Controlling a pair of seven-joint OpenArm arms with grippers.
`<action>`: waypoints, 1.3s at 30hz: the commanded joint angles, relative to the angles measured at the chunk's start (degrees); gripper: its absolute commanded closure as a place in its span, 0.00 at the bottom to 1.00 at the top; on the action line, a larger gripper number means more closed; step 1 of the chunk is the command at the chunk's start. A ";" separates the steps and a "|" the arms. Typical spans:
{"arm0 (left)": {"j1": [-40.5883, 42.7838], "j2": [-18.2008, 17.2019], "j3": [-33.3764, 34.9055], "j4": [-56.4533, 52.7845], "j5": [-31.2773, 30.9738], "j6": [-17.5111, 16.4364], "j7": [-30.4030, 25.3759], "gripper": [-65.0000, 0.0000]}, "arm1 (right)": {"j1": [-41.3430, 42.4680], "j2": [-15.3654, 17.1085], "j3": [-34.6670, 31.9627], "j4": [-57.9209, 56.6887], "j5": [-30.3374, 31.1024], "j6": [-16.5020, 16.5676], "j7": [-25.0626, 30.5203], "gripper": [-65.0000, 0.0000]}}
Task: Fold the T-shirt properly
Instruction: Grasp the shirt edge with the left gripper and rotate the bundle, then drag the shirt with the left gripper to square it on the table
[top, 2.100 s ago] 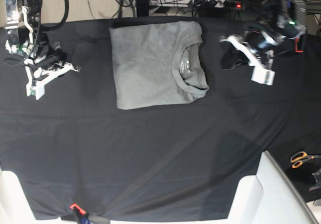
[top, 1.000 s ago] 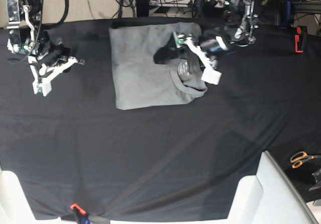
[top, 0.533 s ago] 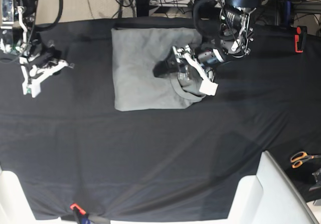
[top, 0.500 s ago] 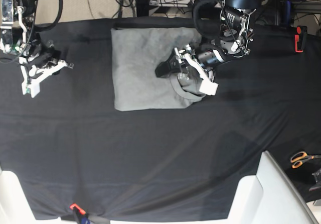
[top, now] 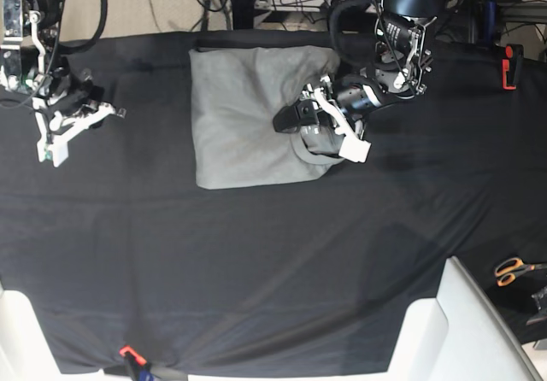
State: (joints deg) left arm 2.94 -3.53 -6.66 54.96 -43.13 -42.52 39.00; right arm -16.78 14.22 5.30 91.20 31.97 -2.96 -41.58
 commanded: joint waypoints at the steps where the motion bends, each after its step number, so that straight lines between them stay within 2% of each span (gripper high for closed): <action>1: 1.50 -0.03 0.19 0.12 3.09 2.52 6.23 1.00 | 0.91 0.60 0.37 0.80 0.25 0.19 0.84 1.00; 4: 1.85 -0.47 0.46 7.24 3.44 2.52 10.01 1.00 | 0.99 0.60 0.37 0.80 0.43 0.19 0.84 1.00; 7: 1.50 -1.53 0.72 14.10 3.44 8.02 14.67 1.00 | 1.35 0.60 0.37 0.80 0.43 0.19 0.84 1.00; 10: -0.43 -3.20 1.25 17.00 3.53 11.97 18.36 1.00 | 1.35 0.51 0.37 0.80 0.61 0.19 0.84 1.00; 16: -6.94 -7.50 11.27 17.00 3.53 17.16 19.85 1.00 | 1.70 0.51 0.37 0.89 0.61 0.19 0.84 1.00; 28: -22.06 -12.87 40.02 16.91 3.53 17.51 19.94 1.00 | 1.61 -1.43 0.37 0.98 0.61 0.19 0.84 1.00; 37: -34.02 -13.31 55.40 13.30 7.93 17.16 19.68 1.00 | 1.70 -1.43 0.46 1.07 0.61 -0.07 0.84 1.00; 39: -36.21 -13.22 59.27 12.95 8.98 15.31 19.59 1.00 | 1.79 -1.43 0.46 1.07 0.61 -0.16 0.92 1.00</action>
State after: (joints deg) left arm -31.51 -16.95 53.32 67.09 -34.15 -27.16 59.00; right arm -15.49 12.14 5.41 91.20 32.38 -3.14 -41.56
